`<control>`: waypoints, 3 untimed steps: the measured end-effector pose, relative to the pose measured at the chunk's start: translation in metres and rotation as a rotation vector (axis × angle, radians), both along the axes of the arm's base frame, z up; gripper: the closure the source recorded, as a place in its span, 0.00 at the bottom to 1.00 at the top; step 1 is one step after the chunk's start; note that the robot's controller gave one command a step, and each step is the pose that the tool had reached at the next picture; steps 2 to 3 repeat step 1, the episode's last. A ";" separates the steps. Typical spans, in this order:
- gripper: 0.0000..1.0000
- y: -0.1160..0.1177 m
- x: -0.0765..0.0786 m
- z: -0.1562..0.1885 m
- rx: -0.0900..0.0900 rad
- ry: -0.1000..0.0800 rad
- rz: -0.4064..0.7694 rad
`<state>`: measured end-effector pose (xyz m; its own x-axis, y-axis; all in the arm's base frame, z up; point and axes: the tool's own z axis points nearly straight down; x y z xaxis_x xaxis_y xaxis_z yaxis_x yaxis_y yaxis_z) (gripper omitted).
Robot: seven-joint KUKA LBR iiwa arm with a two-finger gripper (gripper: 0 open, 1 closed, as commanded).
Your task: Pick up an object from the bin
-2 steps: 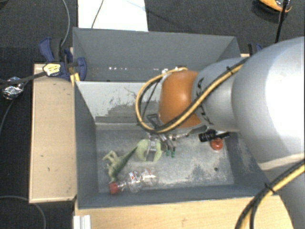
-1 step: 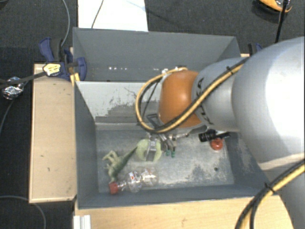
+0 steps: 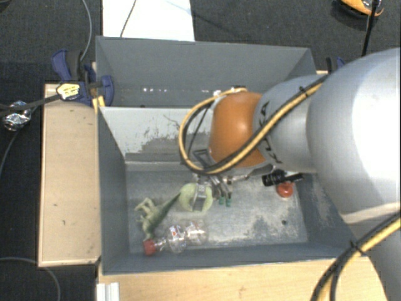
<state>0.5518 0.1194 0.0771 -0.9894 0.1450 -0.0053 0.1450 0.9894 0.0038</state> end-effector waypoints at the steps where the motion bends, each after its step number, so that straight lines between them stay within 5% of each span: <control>1: 1.00 -0.001 -0.002 0.016 -0.002 0.005 0.001; 3: 1.00 -0.001 -0.002 0.016 -0.002 0.005 0.001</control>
Offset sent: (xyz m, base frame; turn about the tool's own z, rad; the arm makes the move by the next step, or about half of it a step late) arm 0.0000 0.0000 0.0248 0.0000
